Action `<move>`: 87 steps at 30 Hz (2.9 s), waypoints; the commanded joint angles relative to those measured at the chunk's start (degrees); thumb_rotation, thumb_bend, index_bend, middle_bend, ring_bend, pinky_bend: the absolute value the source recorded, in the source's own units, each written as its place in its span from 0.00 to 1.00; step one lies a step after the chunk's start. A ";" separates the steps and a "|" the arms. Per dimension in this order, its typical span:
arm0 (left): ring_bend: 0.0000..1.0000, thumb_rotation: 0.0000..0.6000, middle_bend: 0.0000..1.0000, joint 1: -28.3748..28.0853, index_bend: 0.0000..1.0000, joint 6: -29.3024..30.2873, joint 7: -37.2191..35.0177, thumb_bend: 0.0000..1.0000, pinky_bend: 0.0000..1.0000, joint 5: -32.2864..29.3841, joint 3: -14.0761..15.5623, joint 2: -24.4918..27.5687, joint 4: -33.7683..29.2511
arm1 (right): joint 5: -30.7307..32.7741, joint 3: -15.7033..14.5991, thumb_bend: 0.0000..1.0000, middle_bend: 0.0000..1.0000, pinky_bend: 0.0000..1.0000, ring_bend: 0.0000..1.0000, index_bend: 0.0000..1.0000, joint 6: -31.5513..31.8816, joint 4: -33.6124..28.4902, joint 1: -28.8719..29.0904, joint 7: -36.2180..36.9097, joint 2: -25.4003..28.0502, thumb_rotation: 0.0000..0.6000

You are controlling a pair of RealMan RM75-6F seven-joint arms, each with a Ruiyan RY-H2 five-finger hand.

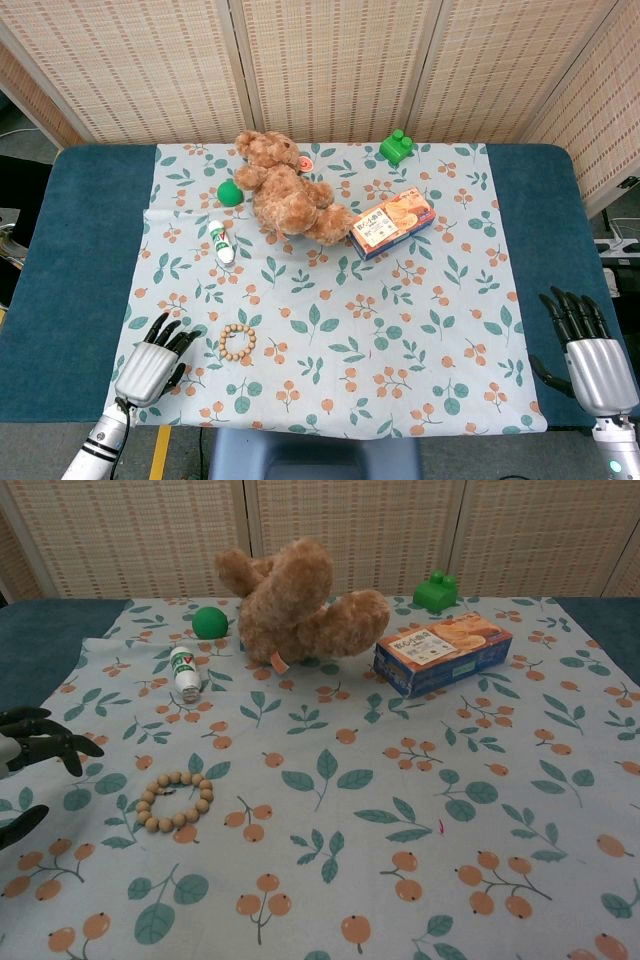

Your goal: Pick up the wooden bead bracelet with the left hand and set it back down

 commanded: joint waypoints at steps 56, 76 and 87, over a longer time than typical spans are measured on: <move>0.12 1.00 0.32 -8.38 0.29 -2.55 13.01 0.51 0.00 2.46 3.25 -11.64 8.46 | -0.38 -0.86 0.24 0.00 0.00 0.00 0.00 -0.51 -0.95 -0.43 0.85 1.21 0.92; 0.17 1.00 0.50 -7.70 0.46 -4.94 14.30 0.52 0.00 -2.58 3.15 -12.46 11.00 | -0.64 -0.92 0.24 0.00 0.00 0.00 0.00 -0.01 -0.99 -0.79 1.02 1.46 0.92; 0.16 1.00 0.48 -8.86 0.40 -8.75 21.47 0.48 0.00 -6.22 3.27 -6.83 -0.63 | -0.58 -0.90 0.24 0.00 0.00 0.00 0.00 -0.03 -0.97 -0.85 1.22 1.57 0.92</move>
